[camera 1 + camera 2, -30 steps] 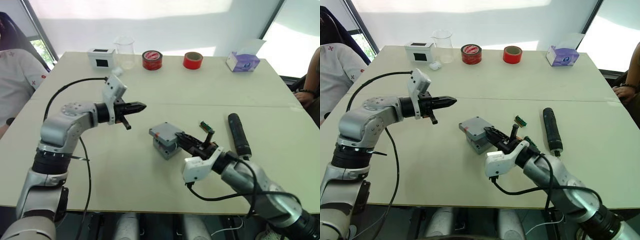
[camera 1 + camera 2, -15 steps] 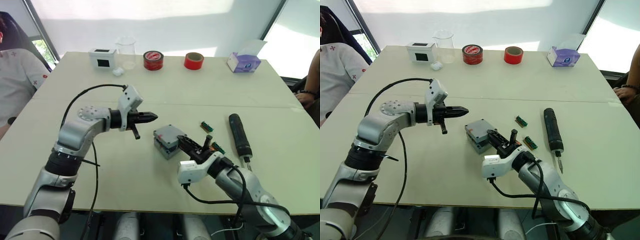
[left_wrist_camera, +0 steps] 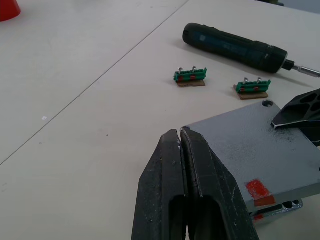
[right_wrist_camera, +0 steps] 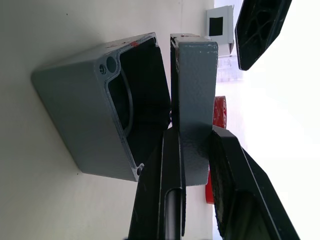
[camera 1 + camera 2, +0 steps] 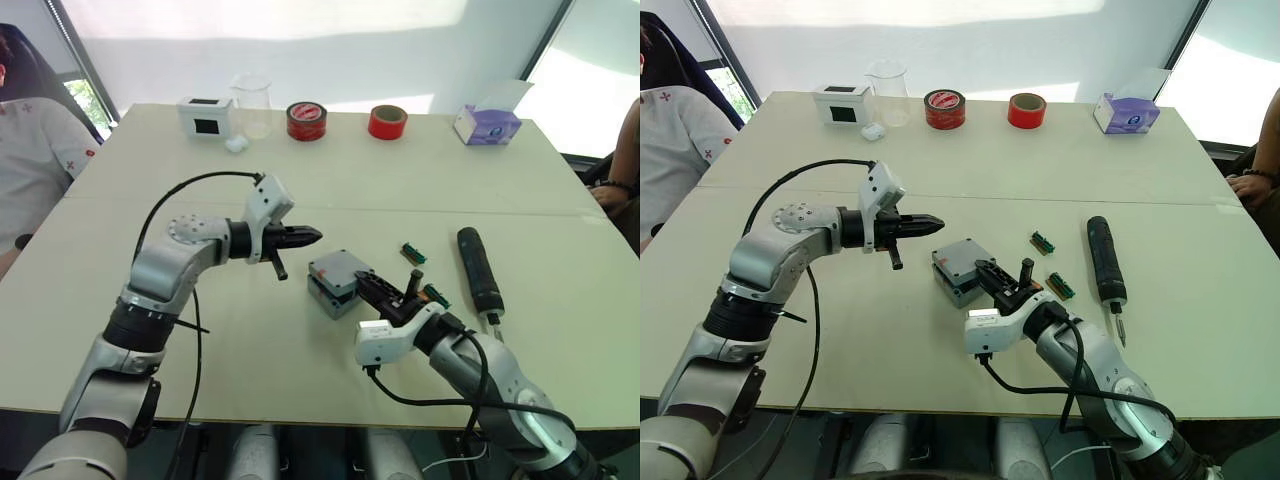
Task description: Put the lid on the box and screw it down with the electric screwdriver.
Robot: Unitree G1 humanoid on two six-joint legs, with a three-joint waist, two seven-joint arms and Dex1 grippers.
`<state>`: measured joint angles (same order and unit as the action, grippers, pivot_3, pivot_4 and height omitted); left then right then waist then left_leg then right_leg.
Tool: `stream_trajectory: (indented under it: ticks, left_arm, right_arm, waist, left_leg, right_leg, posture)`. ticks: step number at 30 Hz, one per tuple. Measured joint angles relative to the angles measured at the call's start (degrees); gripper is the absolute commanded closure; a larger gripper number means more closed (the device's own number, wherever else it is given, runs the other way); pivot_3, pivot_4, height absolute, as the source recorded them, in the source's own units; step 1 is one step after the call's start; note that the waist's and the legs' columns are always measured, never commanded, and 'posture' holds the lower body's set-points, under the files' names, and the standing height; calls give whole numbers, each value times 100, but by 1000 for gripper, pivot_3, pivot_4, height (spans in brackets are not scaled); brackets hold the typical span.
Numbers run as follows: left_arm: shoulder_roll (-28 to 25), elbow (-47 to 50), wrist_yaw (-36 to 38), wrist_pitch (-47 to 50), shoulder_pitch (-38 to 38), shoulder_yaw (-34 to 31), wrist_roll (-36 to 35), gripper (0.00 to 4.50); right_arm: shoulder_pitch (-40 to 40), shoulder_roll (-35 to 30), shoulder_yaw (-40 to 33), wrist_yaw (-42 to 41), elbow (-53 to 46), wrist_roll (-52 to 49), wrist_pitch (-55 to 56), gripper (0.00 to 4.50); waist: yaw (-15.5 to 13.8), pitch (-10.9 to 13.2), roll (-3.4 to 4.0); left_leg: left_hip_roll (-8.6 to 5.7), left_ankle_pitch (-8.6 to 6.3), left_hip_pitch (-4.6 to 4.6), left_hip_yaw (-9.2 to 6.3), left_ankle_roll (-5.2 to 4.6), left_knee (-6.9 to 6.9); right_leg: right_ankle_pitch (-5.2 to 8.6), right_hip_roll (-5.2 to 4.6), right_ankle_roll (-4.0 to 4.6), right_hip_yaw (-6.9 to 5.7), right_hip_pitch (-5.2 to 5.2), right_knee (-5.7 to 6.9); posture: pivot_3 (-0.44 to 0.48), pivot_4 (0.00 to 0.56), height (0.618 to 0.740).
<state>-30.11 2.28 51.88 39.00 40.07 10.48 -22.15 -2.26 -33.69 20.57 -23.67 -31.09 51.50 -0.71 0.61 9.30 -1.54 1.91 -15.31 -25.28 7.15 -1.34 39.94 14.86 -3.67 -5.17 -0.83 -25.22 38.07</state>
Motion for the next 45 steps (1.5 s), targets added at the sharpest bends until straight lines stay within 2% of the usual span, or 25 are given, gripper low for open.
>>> stream_trajectory:
  ticks: [7,13,32,40,42,45]
  left_arm:
    - [-16,87,162,-115,-151,273,182,4459]
    - [146,-5,108,-168,-100,175,178,4459]
    - [137,-111,177,-168,-31,106,179,4459]
    - [-215,262,548,-205,-198,614,464,4459]
    - [-285,313,598,-228,-180,716,567,4500]
    - [-334,312,681,-230,-212,900,688,4500]
  right_arm:
    - [-5,128,0,-85,39,178,41,4354]
    - [7,218,-39,-36,61,259,83,4354]
    - [86,351,-125,4,170,384,244,4354]
    - [134,348,-163,-38,164,401,287,4354]
    - [153,349,-154,-55,164,404,303,3333]
    - [254,362,-104,-144,228,396,319,2307]
  waist:
    - [-2,-1,1]
    - [-4,-1,1]
    - [-4,-1,1]
    - [-11,-4,-1]
    - [-12,-6,1]
    - [-10,-5,-1]
  left_leg:
    - [0,0,3,-1,0,1]
    - [-1,0,3,-2,0,2]
    - [-1,0,3,-3,0,3]
    - [-2,0,15,-5,-1,3]
    - [-3,-4,41,-6,-6,2]
    - [-5,-10,71,-3,-11,-2]
  right_leg:
    - [0,0,0,0,4,2]
    - [0,0,0,0,4,2]
    - [0,1,0,0,5,3]
    - [3,1,3,-1,20,2]
    - [14,-1,4,-1,47,1]
    - [23,-4,7,1,73,-2]
  posture:
    - [0,150,715]
    - [0,150,715]
    - [0,150,715]
    - [0,150,715]
    - [0,150,715]
    - [0,150,715]
